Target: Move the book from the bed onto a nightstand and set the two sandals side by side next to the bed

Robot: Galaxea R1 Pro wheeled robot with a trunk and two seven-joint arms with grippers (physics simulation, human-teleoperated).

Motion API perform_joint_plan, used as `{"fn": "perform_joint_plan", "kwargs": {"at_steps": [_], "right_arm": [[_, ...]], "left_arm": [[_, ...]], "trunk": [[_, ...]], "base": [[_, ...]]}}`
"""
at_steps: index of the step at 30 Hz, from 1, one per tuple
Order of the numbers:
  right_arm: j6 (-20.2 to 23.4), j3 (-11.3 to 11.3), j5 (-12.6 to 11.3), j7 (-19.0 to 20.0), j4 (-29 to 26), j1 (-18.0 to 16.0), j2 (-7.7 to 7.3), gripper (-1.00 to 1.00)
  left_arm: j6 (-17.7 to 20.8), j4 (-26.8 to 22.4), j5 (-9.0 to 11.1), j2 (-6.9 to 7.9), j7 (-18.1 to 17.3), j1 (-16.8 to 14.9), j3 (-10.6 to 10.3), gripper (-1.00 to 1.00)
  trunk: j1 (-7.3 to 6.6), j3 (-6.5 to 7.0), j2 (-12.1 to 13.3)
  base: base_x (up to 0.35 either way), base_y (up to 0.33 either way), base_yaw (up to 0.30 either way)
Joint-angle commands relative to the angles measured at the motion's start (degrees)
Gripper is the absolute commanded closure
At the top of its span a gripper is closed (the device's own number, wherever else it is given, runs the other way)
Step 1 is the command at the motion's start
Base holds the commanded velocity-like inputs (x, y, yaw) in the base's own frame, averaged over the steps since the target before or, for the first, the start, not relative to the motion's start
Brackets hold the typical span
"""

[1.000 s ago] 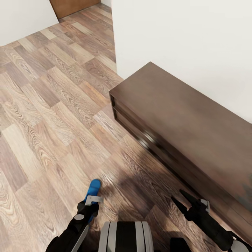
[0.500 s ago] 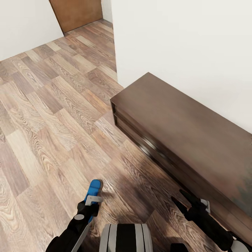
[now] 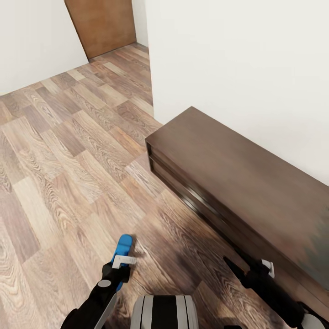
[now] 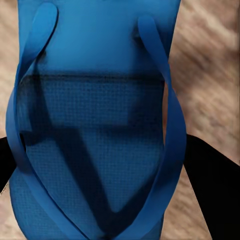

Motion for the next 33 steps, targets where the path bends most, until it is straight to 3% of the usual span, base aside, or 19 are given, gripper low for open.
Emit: {"fn": "perform_joint_plan", "kwargs": {"at_steps": [1,33], "right_arm": [[0.28,-0.03,-0.15,0.02,-0.01,-0.01,0.00,-1.00],[0.28,-0.03,-0.14,0.02,-0.01,-0.01,0.00,-1.00]], "left_arm": [[0.24,-0.08,0.54,0.03,0.47,-0.01,-0.19,1.00],[0.33,-0.08,0.69,-0.06,0.22,-0.02,-0.19,1.00]], "trunk": [[-0.03,0.20,0.00],[-0.86,7.29,0.43]], "base": [[0.000,0.000,0.000],[0.000,0.000,0.000]]}}
